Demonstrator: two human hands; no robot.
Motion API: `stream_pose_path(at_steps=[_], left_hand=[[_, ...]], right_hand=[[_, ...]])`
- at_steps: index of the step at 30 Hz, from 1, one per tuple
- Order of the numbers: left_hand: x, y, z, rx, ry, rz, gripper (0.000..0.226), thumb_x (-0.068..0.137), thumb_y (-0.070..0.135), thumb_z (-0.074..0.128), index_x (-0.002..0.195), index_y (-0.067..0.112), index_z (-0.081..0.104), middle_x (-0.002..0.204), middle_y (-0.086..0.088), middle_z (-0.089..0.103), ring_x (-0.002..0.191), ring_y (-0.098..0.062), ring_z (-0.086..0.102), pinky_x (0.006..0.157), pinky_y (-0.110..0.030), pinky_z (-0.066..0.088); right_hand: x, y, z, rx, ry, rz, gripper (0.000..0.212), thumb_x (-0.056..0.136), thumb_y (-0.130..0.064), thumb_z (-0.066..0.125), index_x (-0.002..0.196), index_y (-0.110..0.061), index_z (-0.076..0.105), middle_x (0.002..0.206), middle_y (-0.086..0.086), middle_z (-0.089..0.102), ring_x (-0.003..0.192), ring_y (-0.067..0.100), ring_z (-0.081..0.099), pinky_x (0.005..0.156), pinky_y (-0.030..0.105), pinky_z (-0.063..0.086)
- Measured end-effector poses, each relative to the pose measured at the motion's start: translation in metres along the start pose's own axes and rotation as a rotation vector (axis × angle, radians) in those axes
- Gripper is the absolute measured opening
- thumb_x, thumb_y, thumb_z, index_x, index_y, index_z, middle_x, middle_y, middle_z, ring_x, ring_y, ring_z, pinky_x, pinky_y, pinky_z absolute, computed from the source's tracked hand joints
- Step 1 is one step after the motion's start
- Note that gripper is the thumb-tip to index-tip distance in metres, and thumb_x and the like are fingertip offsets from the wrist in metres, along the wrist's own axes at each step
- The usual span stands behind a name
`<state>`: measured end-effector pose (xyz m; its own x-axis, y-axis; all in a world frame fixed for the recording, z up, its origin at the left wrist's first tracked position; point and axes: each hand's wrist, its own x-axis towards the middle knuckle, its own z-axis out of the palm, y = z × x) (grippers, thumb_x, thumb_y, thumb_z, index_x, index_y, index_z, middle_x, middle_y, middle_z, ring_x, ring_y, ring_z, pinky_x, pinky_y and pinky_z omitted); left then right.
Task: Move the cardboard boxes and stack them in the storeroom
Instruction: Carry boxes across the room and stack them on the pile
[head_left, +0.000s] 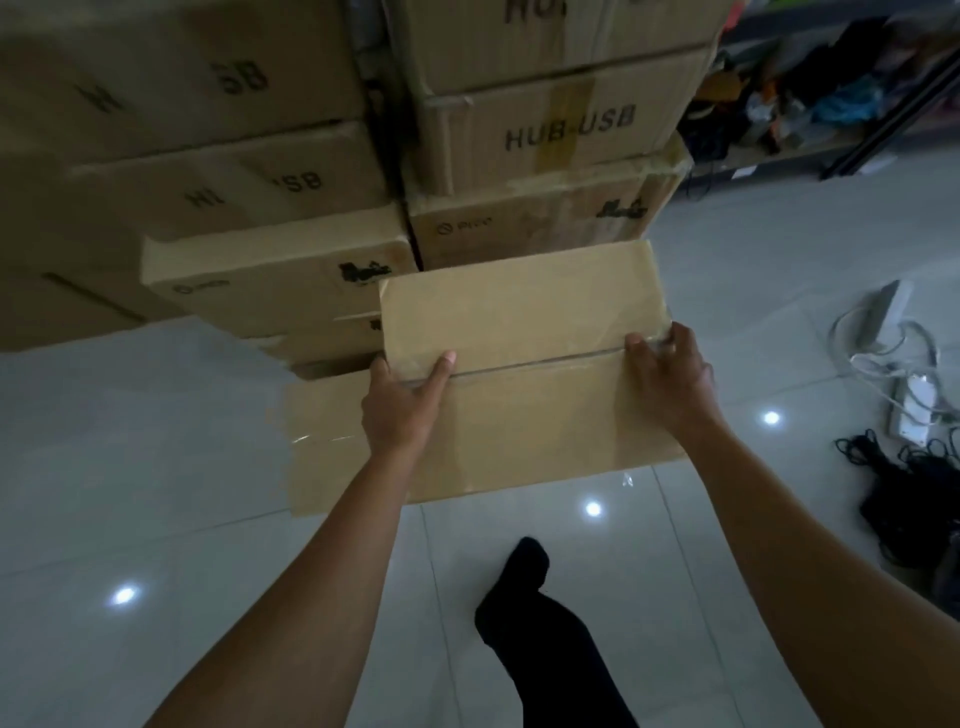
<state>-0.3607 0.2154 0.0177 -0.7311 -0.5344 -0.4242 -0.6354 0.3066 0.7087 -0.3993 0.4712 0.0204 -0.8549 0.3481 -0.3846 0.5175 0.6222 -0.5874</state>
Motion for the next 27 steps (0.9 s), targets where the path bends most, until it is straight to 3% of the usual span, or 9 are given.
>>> stream_pose_path(at_steps=[2, 9, 14, 18, 27], left_hand=[[-0.02, -0.001, -0.046, 0.007, 0.033, 0.004, 0.083, 0.079, 0.06, 0.067, 0.141, 0.011, 0.041, 0.14, -0.01, 0.051, 0.128, -0.032, 0.047, 0.098, -0.035, 0.039], [-0.072, -0.05, -0.203, -0.043, 0.149, 0.077, 0.08, 0.074, 0.069, 0.065, 0.136, 0.022, 0.047, 0.13, -0.001, 0.059, 0.121, -0.028, 0.053, 0.095, -0.035, 0.042], [-0.104, -0.099, -0.322, -0.097, 0.228, 0.053, 0.076, 0.077, 0.065, 0.066, 0.135, 0.02, 0.047, 0.13, -0.002, 0.058, 0.12, -0.028, 0.054, 0.088, -0.031, 0.04], [-0.117, -0.137, -0.414, -0.078, 0.347, -0.003, 0.078, 0.076, 0.067, 0.065, 0.134, 0.018, 0.048, 0.132, -0.007, 0.056, 0.12, -0.032, 0.053, 0.091, -0.035, 0.042], [-0.083, -0.183, -0.551, -0.049, 0.511, -0.049, 0.072, 0.081, 0.069, 0.057, 0.132, 0.021, 0.043, 0.129, -0.005, 0.055, 0.113, -0.029, 0.055, 0.084, -0.037, 0.039]], right_hand=[[-0.044, -0.024, -0.005, -0.003, -0.002, -0.058, 0.055, 0.094, -0.051, 0.045, 0.136, -0.016, 0.036, 0.132, 0.02, 0.053, 0.121, 0.041, 0.049, 0.097, 0.045, 0.038], [-0.184, -0.096, 0.014, 0.036, -0.073, -0.255, 0.055, 0.096, -0.05, 0.043, 0.137, -0.015, 0.032, 0.138, 0.017, 0.047, 0.126, 0.038, 0.045, 0.101, 0.045, 0.035], [-0.281, -0.148, 0.055, 0.012, -0.183, -0.393, 0.061, 0.095, -0.051, 0.044, 0.142, -0.015, 0.03, 0.14, 0.015, 0.047, 0.127, 0.037, 0.045, 0.097, 0.039, 0.036], [-0.347, -0.197, 0.099, -0.006, -0.223, -0.523, 0.064, 0.094, -0.053, 0.044, 0.144, -0.017, 0.028, 0.139, 0.013, 0.048, 0.126, 0.036, 0.046, 0.097, 0.039, 0.037], [-0.413, -0.312, 0.197, -0.045, -0.272, -0.681, 0.062, 0.093, -0.056, 0.042, 0.141, -0.017, 0.035, 0.142, 0.009, 0.046, 0.126, 0.033, 0.046, 0.099, 0.041, 0.037]])
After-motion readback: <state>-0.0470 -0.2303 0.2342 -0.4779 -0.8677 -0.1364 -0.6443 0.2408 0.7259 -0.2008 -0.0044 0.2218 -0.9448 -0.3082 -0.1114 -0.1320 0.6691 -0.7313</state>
